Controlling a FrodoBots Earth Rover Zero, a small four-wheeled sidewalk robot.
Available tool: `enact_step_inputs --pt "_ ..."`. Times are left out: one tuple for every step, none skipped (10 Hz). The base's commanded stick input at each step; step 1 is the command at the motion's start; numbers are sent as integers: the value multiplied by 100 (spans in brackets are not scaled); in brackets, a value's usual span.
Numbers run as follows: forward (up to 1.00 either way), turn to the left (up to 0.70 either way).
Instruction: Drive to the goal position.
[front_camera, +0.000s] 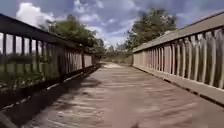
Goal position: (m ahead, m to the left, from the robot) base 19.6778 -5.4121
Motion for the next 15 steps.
enact_step_inputs --pt "85 0" --pt "85 0" --pt "85 0" --pt "85 0" --pt "85 0" --pt "85 0" --pt "85 0" --pt "85 0" --pt "85 0" --pt "85 0" --pt "85 0" --pt "85 0" --pt "85 0" --pt "85 0" --pt "85 0"
